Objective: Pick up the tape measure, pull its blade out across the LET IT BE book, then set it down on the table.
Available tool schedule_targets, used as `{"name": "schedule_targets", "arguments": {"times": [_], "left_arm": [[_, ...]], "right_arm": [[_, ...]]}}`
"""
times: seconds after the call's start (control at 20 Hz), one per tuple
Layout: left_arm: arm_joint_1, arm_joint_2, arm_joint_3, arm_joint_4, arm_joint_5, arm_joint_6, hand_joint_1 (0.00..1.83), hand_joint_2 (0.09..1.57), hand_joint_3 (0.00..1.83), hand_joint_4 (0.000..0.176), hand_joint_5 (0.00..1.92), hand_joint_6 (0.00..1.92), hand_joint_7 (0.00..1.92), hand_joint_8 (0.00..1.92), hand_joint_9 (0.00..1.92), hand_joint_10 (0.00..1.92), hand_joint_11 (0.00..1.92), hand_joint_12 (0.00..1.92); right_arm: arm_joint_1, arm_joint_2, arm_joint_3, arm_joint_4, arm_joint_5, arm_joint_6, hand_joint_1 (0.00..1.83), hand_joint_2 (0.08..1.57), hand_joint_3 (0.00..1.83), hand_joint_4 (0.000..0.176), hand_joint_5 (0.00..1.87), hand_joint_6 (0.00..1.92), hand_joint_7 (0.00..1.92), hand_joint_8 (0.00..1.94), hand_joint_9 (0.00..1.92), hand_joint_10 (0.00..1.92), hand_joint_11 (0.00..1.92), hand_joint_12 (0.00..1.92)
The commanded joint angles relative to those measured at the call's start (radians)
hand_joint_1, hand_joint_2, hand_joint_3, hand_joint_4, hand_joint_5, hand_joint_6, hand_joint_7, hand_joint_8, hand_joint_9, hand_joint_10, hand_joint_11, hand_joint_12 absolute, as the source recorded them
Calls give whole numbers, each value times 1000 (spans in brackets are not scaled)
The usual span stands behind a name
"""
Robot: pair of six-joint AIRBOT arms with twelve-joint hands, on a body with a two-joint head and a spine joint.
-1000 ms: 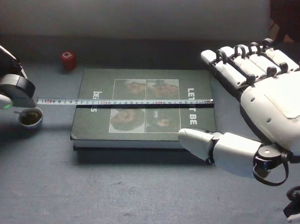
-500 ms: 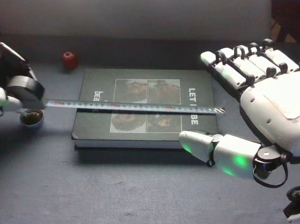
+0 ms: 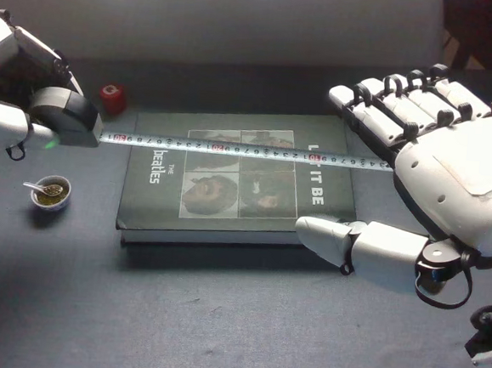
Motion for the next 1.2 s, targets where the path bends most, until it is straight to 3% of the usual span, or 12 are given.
{"name": "schedule_targets", "arguments": {"times": [0.0, 0.4, 0.55, 0.75, 1.15], "left_arm": [[-17, 16, -7, 6, -103, 3, 1388, 1063, 0, 0, 1103, 654, 1112, 830, 943, 1114, 805, 997], [28, 156, -207, -24, -91, 8, 1389, 1059, 0, 0, 1087, 672, 1179, 731, 927, 1131, 792, 1018], [92, 194, -272, -40, -117, -5, 1390, 1057, 0, 0, 1085, 688, 1184, 714, 930, 1124, 792, 1019], [203, 190, -324, -36, -221, -80, 1391, 1057, 0, 0, 1072, 702, 1193, 700, 935, 1118, 794, 1018], [280, 120, -319, -19, -269, -102, 1390, 1057, 0, 0, 1098, 642, 1177, 735, 929, 1131, 797, 1011]], "right_arm": [[6, 3, -6, -77, 82, 7, 97, 1012, 0, 56, 61, 1, 85, 2, 102, 4, 0, 490], [18, 8, -6, -77, 92, 10, 119, 1008, 0, 56, 71, 3, 94, 1, 110, 2, 0, 532], [7, 8, -6, -88, 94, 10, 124, 1018, 2, 57, 72, 2, 94, 1, 110, 1, 0, 516], [5, 8, -6, -95, 89, 12, 128, 1018, 1, 57, 67, 0, 93, 0, 111, 1, 0, 535], [-9, 48, -6, -170, -7, 73, 127, 1020, 1, 56, 80, 4, 108, 5, 114, 2, 0, 548]]}}
